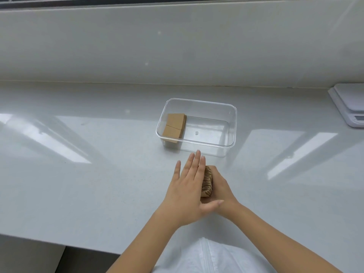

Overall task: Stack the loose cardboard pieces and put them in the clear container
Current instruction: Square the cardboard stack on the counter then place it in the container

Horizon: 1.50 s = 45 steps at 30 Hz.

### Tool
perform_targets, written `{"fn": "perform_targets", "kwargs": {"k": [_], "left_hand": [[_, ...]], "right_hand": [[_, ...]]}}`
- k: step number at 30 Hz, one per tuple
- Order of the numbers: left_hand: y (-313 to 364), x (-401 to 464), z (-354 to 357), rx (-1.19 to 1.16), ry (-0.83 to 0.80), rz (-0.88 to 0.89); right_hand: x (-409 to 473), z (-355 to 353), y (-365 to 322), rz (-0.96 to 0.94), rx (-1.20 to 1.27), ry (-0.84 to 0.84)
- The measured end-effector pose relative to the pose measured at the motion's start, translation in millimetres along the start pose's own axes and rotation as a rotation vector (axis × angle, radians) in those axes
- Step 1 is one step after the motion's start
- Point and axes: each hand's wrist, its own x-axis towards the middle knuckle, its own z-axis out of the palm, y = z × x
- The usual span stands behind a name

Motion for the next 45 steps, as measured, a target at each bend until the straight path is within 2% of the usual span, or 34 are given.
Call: {"fn": "perform_targets", "kwargs": {"k": [3,6,8,9,12,15,18,20,22,29,33,39,45], "left_hand": [[0,3,1,-0.087,0.110,-0.002],[5,4,17,-0.094,0.140,0.013],[5,7,22,-0.064,0.139,0.010],[4,9,21,-0.056,0.142,0.011],[-2,10,12,-0.115,0.138,0.012],[-9,9,6,-0.500,0.199,-0.083],[-13,14,17,-1.008,0.211,-0.314],[-14,18,37,-1.191,0.195,-0.449],[-14,19,53,-1.266,0.241,-0.530],[-22,35,62,-1.362,0.352,-0.693],[-24,39,62,-1.221,0.431,-0.648],[-23,43,63,-1.172,0.421,-0.647],[-22,41,61,-1.257,0.391,-0.607]], "right_hand": [[3,-2,-4,0.031,-0.017,-0.059],[6,-4,-7,0.050,-0.112,-0.089],[8,-5,-6,0.119,0.002,-0.157],[8,-8,-8,0.144,-0.008,-0.134],[11,-12,-20,0.053,-0.076,-0.116],[22,-21,-31,-0.064,-0.433,-0.128],[31,-19,-37,-0.122,-0.849,-0.221],[30,-9,-35,-0.068,-0.973,-0.271],[29,-3,-28,-0.064,-0.995,-0.277],[30,-5,-15,-0.136,-0.985,-0.293],[31,-6,-16,-0.128,-0.956,-0.320],[29,-19,-12,-0.045,-1.016,-0.315],[29,-23,-10,-0.182,-1.047,-0.258]]}}
